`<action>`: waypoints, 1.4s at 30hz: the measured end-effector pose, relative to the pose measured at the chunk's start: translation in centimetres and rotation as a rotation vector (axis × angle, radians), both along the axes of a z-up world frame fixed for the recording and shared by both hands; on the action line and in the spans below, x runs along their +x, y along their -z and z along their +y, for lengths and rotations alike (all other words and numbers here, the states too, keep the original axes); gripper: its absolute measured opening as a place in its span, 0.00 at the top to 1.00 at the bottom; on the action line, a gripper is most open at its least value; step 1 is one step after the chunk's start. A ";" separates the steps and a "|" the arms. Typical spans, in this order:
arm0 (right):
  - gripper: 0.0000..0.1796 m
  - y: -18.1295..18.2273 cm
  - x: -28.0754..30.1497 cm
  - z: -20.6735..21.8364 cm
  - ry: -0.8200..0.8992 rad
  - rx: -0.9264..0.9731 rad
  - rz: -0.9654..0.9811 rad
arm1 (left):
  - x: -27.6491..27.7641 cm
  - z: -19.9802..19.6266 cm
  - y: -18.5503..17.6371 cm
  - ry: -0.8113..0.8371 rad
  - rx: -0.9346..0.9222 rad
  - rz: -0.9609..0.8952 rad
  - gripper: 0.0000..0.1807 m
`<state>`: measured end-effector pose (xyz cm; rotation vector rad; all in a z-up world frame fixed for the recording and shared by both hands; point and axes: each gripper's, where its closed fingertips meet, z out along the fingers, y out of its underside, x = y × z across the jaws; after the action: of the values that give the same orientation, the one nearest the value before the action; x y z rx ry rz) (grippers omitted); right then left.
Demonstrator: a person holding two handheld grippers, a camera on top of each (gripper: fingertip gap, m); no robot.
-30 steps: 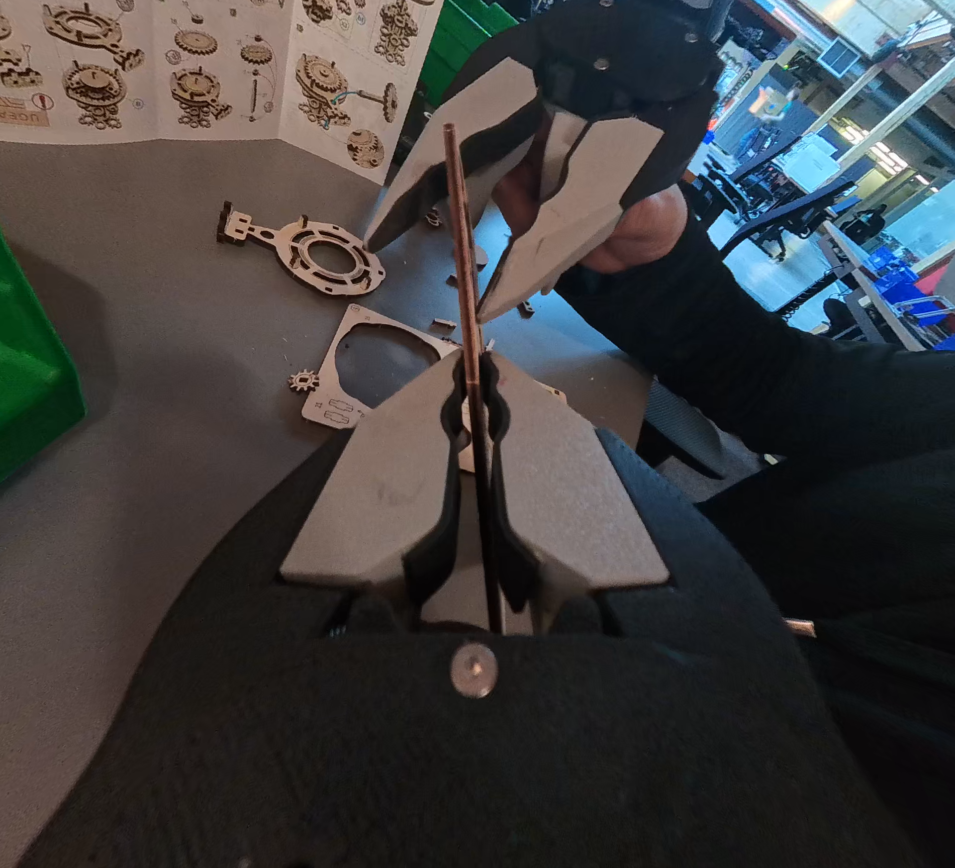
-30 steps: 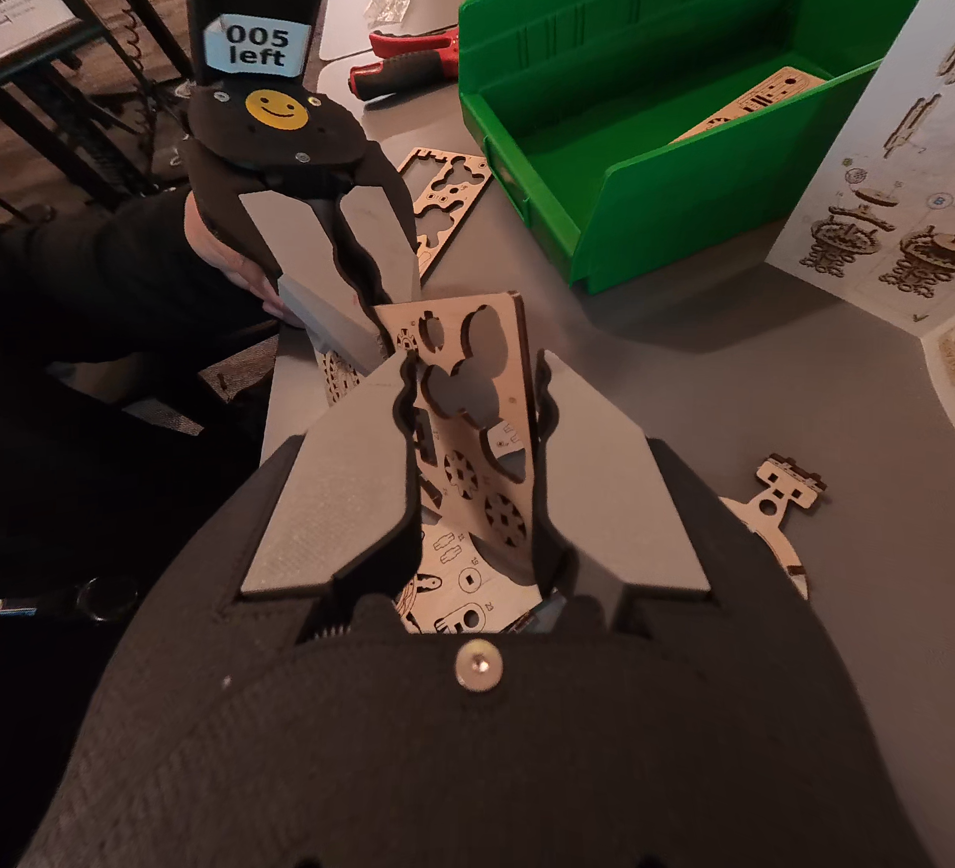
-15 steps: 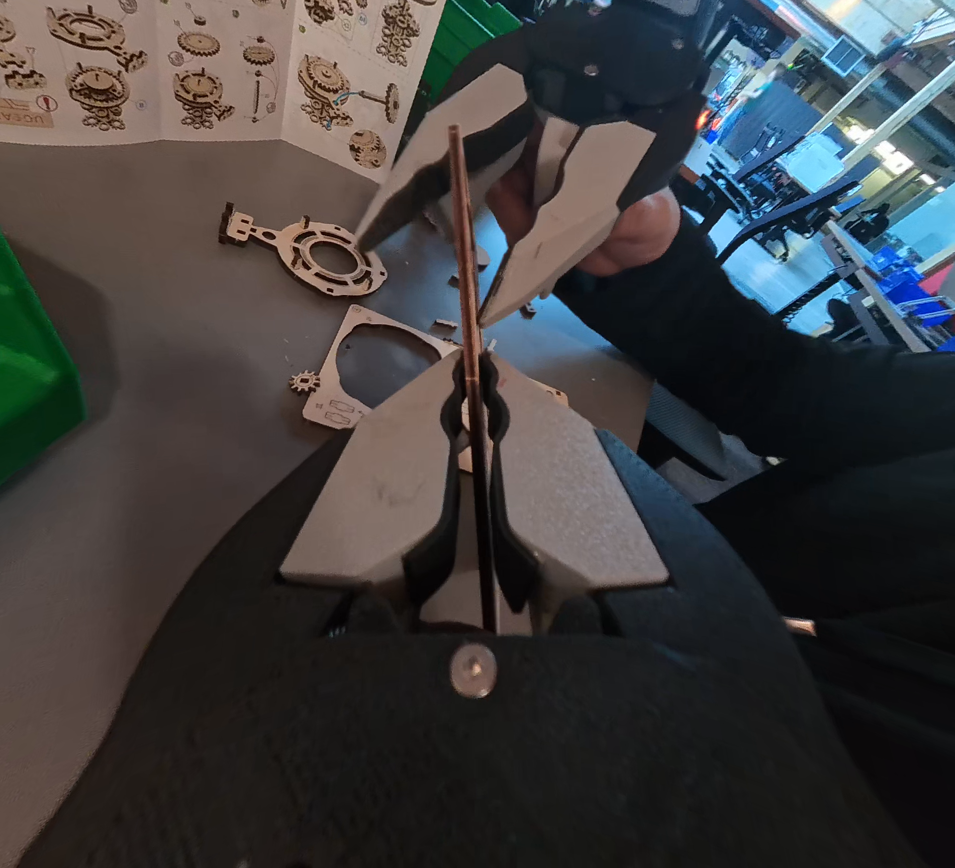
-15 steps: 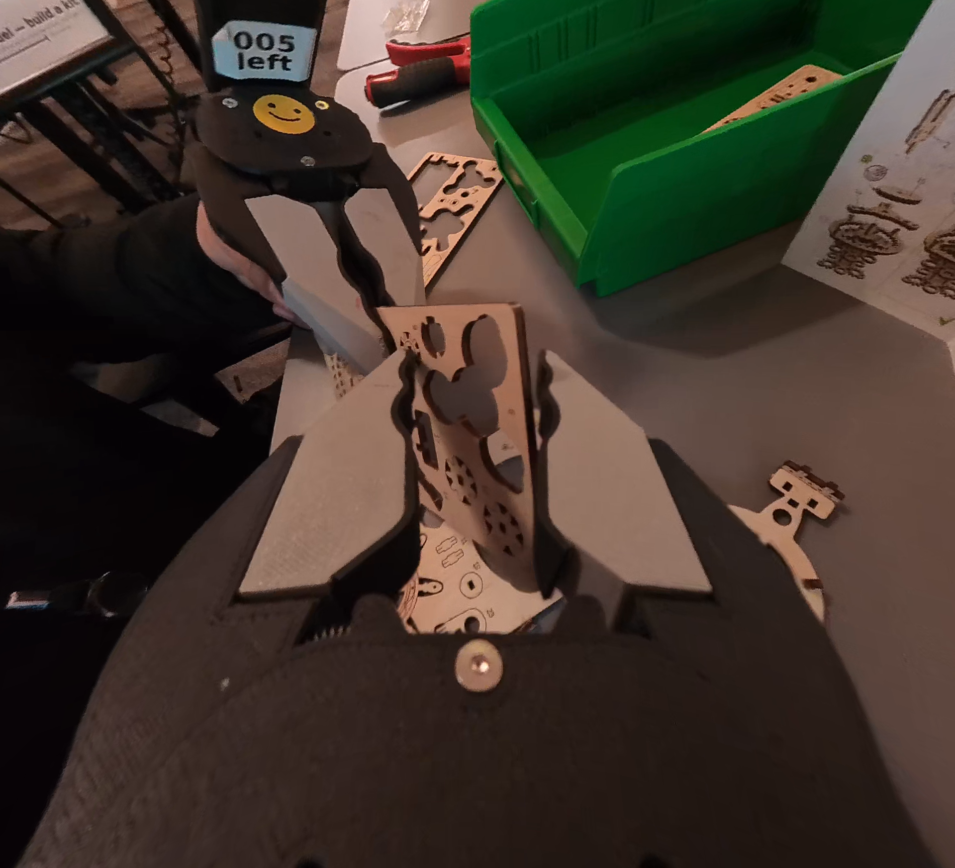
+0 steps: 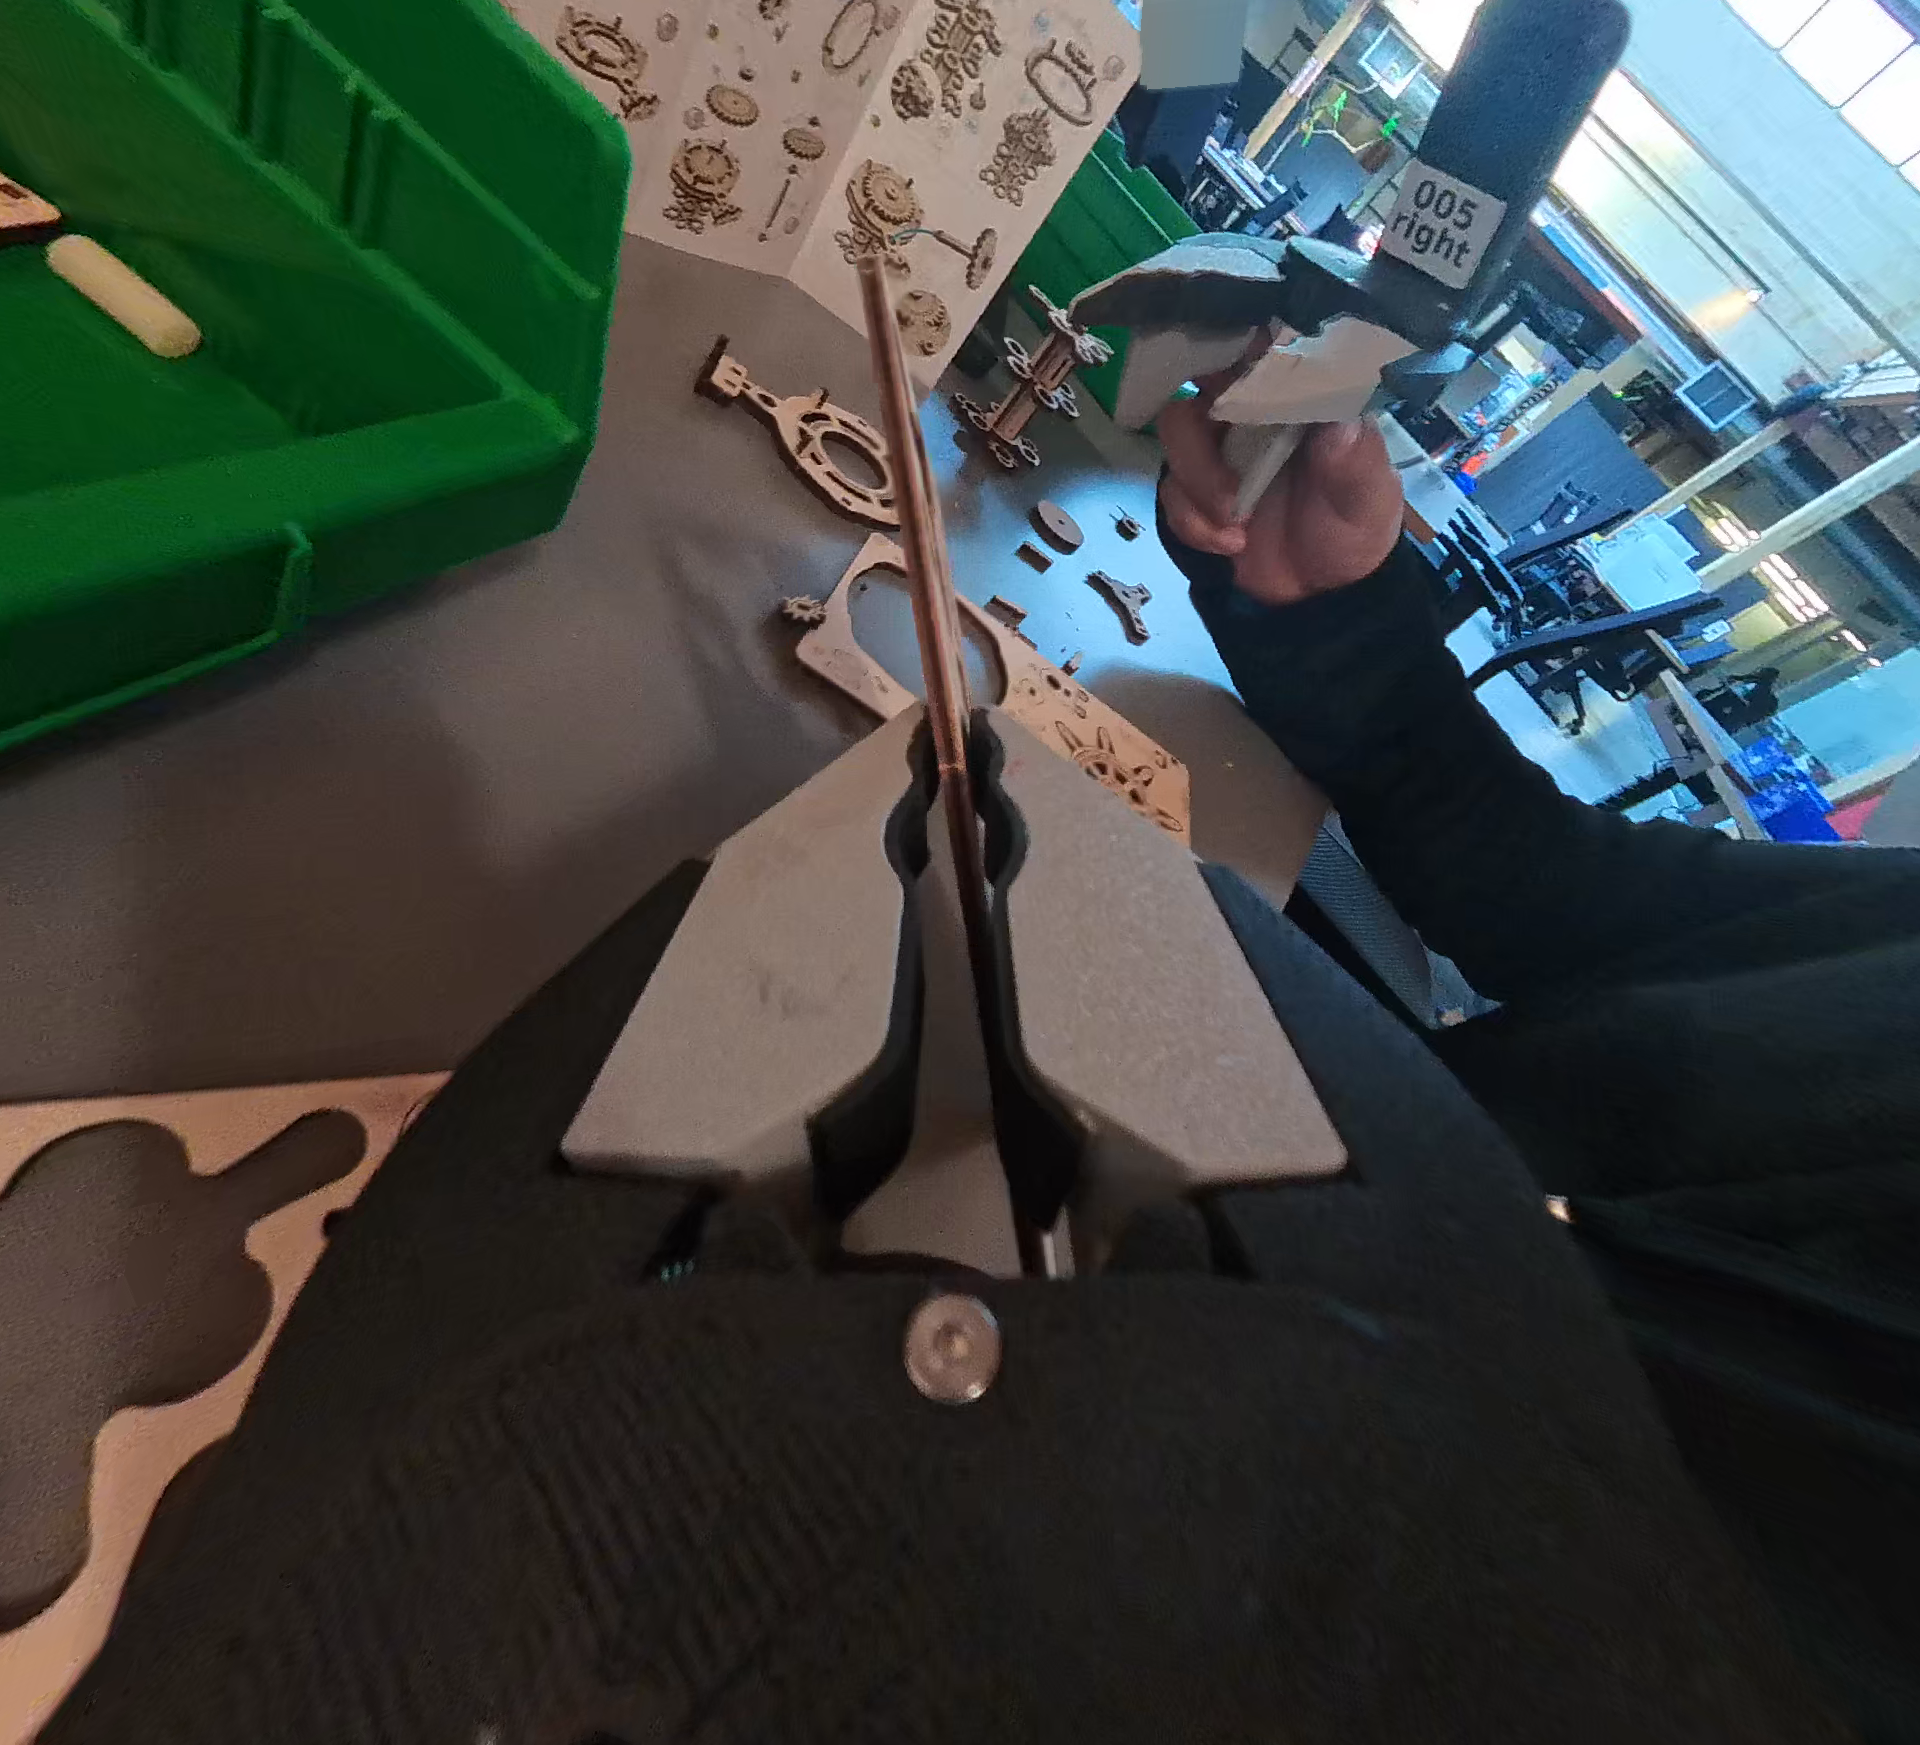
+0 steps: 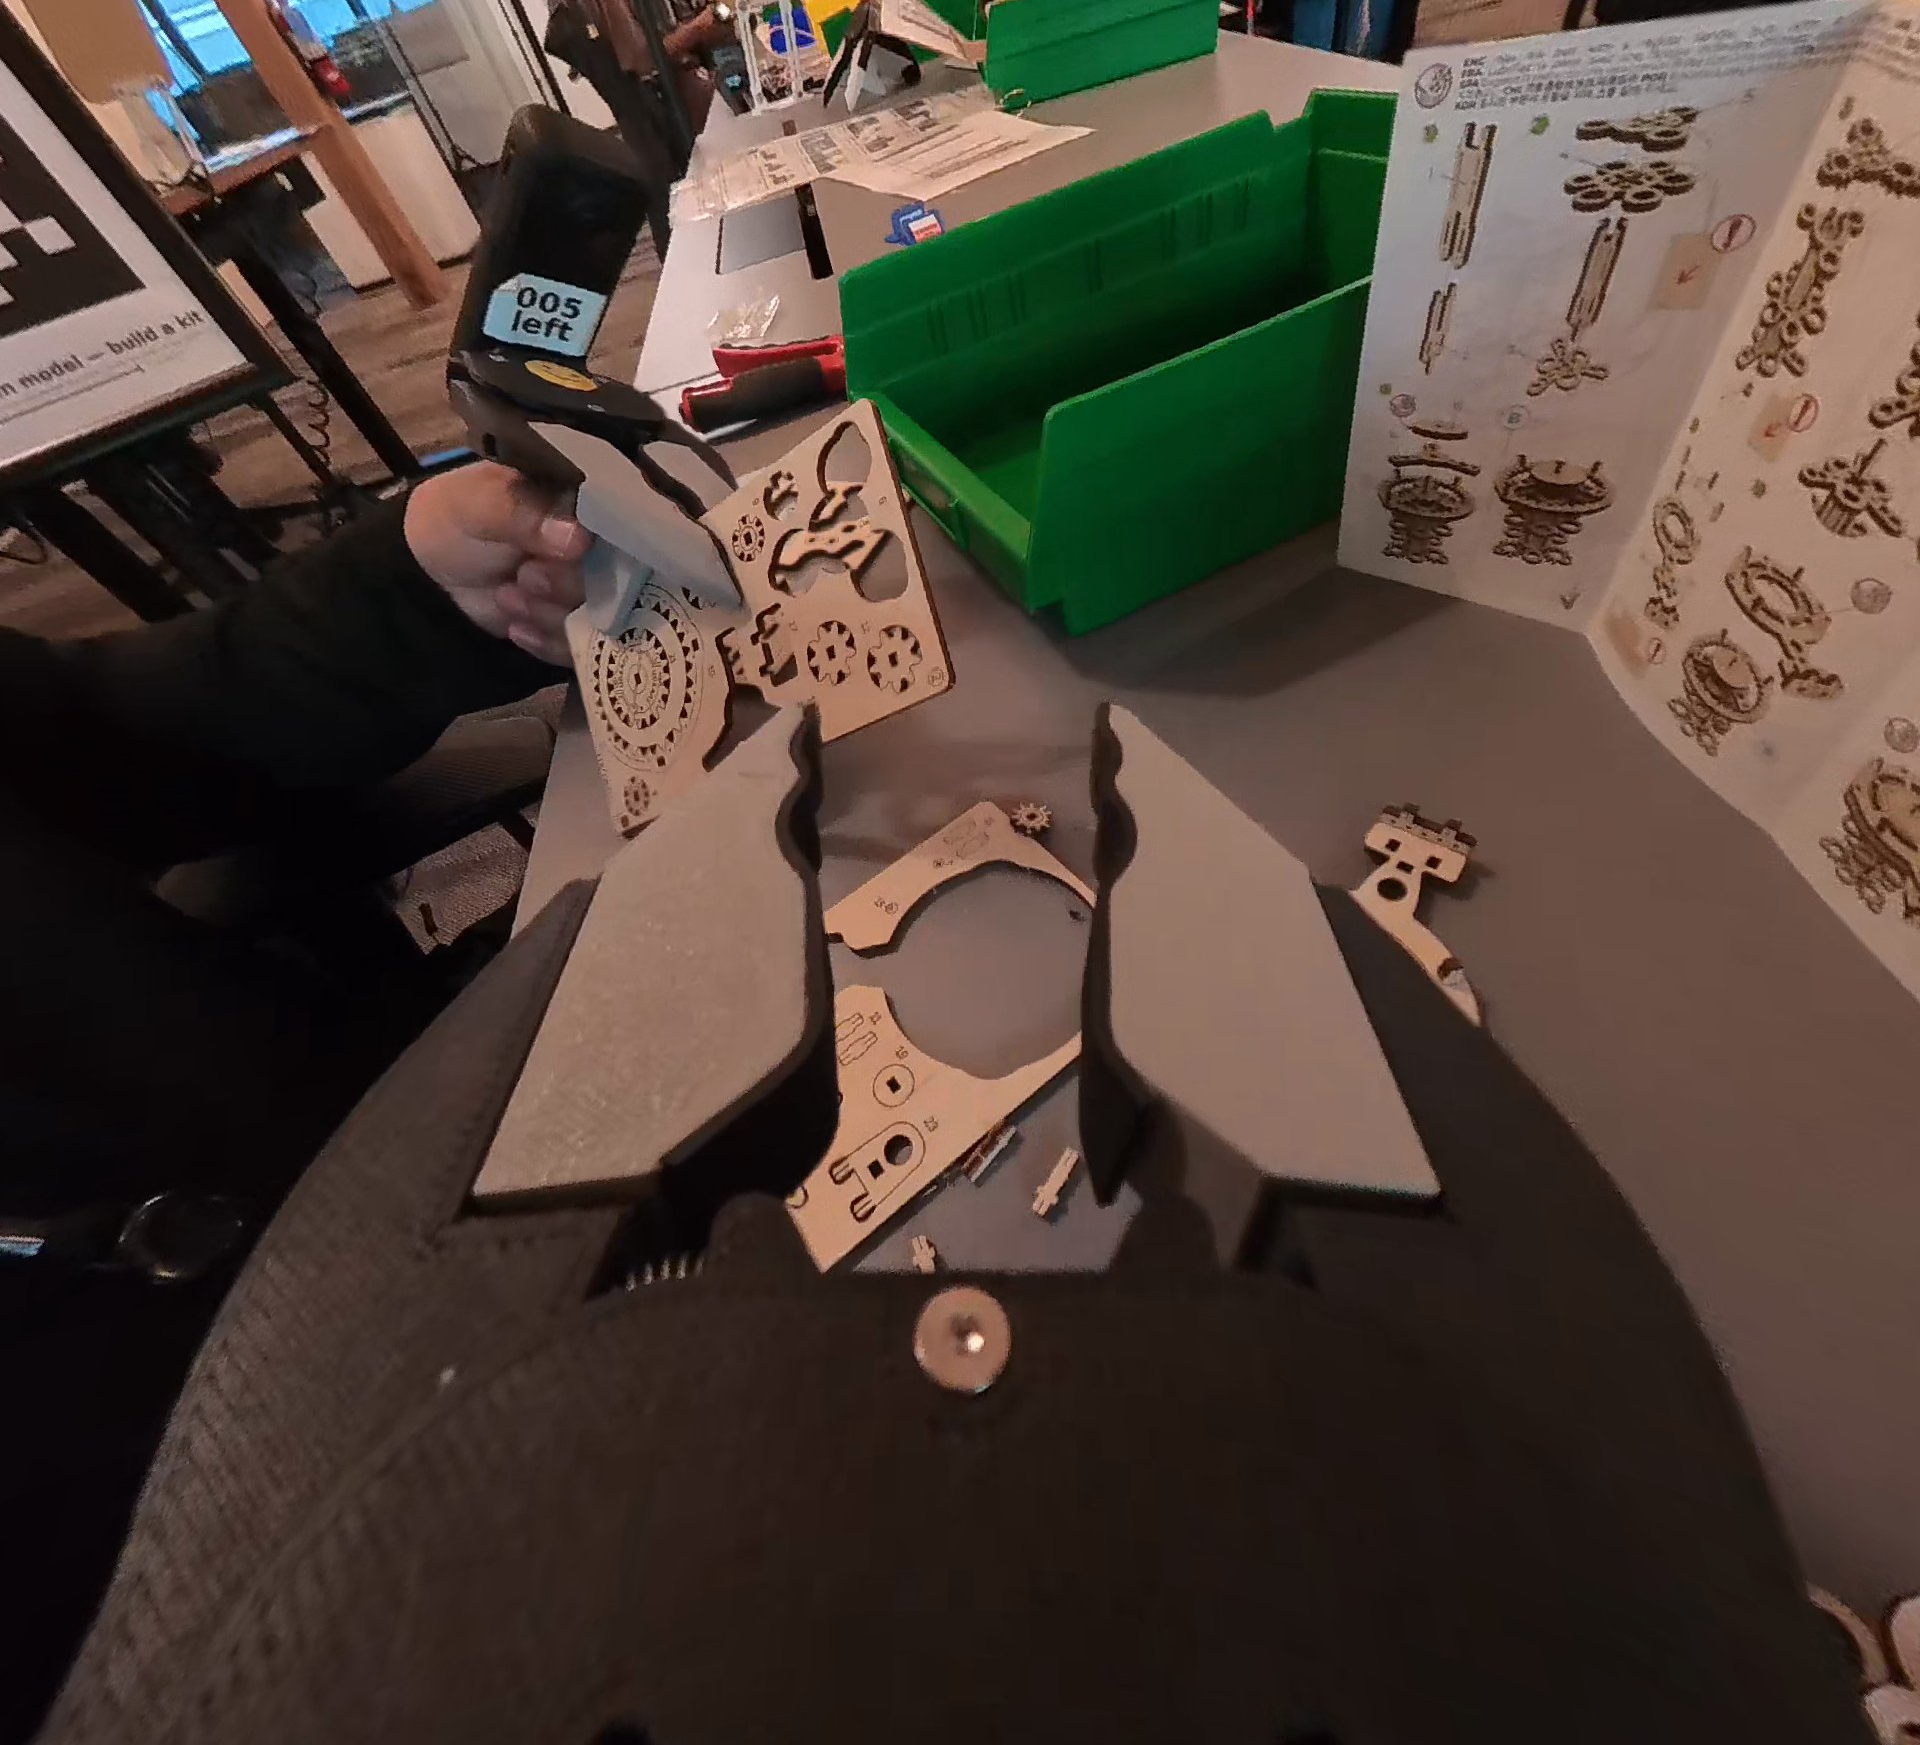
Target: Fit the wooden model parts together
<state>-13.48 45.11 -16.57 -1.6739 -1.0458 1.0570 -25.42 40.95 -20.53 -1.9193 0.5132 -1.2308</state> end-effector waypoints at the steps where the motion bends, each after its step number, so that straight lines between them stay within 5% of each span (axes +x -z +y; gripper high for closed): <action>1: 0.73 0.1 0.1 0.1 0.004 0.003 -0.006 | -0.2 0.0 0.1 -0.007 -0.002 0.003 0.99; 12: 0.74 2.8 0.9 0.2 0.033 0.044 -0.178 | -5.8 -1.2 3.4 -0.145 -0.092 0.138 0.93; 21: 0.79 4.9 1.9 1.2 0.115 0.056 -0.346 | -8.4 -0.2 4.8 -0.251 -0.072 0.297 0.75; 25: 0.79 4.1 3.5 1.4 0.127 0.029 -0.288 | -9.5 -0.3 4.6 -0.263 -0.056 0.350 0.64; 30: 0.80 4.3 4.9 0.9 0.125 0.011 -0.269 | -12.5 0.2 2.4 -0.384 0.049 0.434 0.67; 42: 0.84 8.4 -3.3 0.8 -0.033 -0.126 -0.409 | -0.1 0.9 3.7 0.106 0.114 0.407 0.70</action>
<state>-16.74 45.95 -24.98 -2.0362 -1.2885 0.8316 -25.53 41.82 -24.19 -2.0711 0.8859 -0.8506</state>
